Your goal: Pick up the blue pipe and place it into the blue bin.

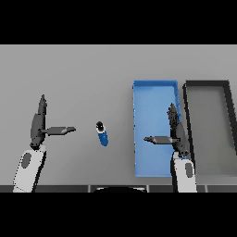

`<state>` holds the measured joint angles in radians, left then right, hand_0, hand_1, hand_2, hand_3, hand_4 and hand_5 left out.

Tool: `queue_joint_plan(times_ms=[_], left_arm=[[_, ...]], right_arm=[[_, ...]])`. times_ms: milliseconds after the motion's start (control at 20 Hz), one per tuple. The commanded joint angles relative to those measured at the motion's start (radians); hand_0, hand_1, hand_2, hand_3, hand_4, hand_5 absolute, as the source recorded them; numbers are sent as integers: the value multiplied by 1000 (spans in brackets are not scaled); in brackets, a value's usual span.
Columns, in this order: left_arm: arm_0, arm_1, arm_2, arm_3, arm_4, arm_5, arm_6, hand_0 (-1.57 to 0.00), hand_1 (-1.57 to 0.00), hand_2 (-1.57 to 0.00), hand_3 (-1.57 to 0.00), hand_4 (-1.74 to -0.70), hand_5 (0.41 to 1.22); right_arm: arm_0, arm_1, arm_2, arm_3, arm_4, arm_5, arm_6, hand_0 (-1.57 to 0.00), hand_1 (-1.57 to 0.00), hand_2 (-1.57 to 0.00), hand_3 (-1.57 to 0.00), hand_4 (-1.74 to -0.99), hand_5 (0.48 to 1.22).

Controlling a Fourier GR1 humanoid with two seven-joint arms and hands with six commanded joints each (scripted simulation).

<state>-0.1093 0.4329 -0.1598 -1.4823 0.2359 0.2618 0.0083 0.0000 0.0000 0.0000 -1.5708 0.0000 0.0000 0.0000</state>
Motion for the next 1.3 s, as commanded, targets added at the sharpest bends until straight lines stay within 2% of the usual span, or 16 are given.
queue_joint_plan(times_ms=[0,250,300,400,600,700,750,900,1000,1100,1250], left_arm=[[-4,-1,1,3,0,0,-2,1,1,1,1,-1186,605],[-35,-5,5,33,0,-4,2,1,1,1,1,-1186,605],[-11,50,-17,37,22,-135,-48,1,1,1,1,-1186,605],[2,122,-20,64,46,-269,-93,1,1,1,1,-1190,604],[-3,156,-33,82,40,-344,-138,1,1,1,1,-1174,603],[9,181,-52,47,36,-387,-162,1,1,1,1,-1162,605],[24,190,-76,28,36,-427,-166,1,1,1,1,-1164,598],[52,207,-132,-26,43,-506,-128,1,1,1,1,-1187,573],[62,214,-169,-72,32,-529,-104,1,1,1,1,-1182,544],[62,202,-200,-107,18,-533,-87,1,1,1,1,-1196,523],[40,154,-256,-110,-10,-541,-45,1,1,1,1,-1205,502]], right_arm=[[-4,0,-1,2,-1,-1,3,1,1,1,1,-1254,598],[-40,-3,-12,34,-2,-4,11,1,1,1,1,-1254,598],[-4,-64,19,3,54,23,-24,1,1,1,1,-1254,598],[54,-120,62,-44,121,49,-69,1,1,1,1,-1251,597],[82,-138,94,-87,166,51,-50,1,1,1,1,-1236,594],[75,-142,93,-89,160,58,-26,1,1,1,1,-1226,593],[74,-145,88,-82,154,61,-34,1,1,1,1,-1227,594],[74,-141,98,-73,157,69,-65,1,1,1,1,-1232,604],[64,-145,95,-66,155,73,-71,1,1,1,1,-1242,618],[69,-142,102,-74,148,85,-83,1,1,1,1,-1266,633],[51,-143,93,-72,139,85,-61,1,1,1,1,-1283,642]])
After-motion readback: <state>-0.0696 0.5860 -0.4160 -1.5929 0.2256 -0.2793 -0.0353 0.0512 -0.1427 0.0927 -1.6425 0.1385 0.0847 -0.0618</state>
